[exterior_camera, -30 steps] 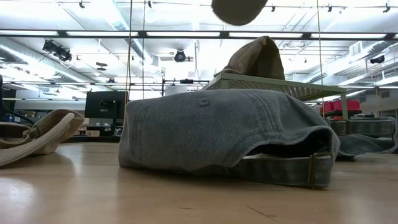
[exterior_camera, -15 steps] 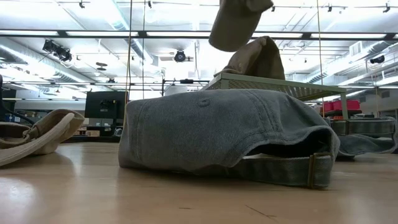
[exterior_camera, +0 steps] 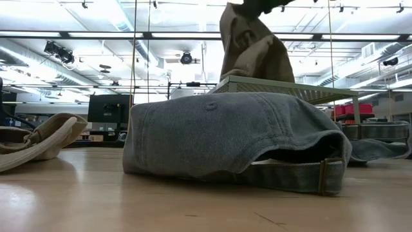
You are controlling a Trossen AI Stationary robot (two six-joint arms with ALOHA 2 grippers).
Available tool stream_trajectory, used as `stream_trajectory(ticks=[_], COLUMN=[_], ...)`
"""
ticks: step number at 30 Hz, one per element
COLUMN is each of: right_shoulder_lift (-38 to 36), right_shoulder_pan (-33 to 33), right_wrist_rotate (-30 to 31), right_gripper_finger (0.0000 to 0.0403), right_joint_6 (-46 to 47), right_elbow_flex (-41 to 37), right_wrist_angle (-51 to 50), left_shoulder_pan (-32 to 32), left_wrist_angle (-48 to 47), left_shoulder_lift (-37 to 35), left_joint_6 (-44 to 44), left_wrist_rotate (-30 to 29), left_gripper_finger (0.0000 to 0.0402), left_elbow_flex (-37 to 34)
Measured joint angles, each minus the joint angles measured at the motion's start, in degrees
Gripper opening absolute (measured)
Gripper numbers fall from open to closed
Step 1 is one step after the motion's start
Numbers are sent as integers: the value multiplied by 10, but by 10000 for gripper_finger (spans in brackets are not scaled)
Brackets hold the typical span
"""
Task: Stack caps on shelf
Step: Stack the top brown cap on the brown cap on the shelf
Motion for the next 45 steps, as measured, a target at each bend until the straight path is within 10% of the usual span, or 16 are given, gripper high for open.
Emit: stream_trajectory(ticks=[38, 45], right_shoulder_lift=[-26, -118], right_shoulder_pan=[29, 52], right_wrist_rotate=[54, 56], right_gripper_finger=[1, 1], right_joint_6=[69, 81], right_elbow_flex=[-3, -118], right_wrist_angle=[-205, -91], left_shoulder_pan=[-1, -1], left_wrist_angle=[-3, -35], left_shoulder_lift=[-1, -1], left_joint_6=[-8, -30], left_wrist_rotate=[0, 0], left_gripper_finger=[252, 252], left_elbow_flex=[0, 0])
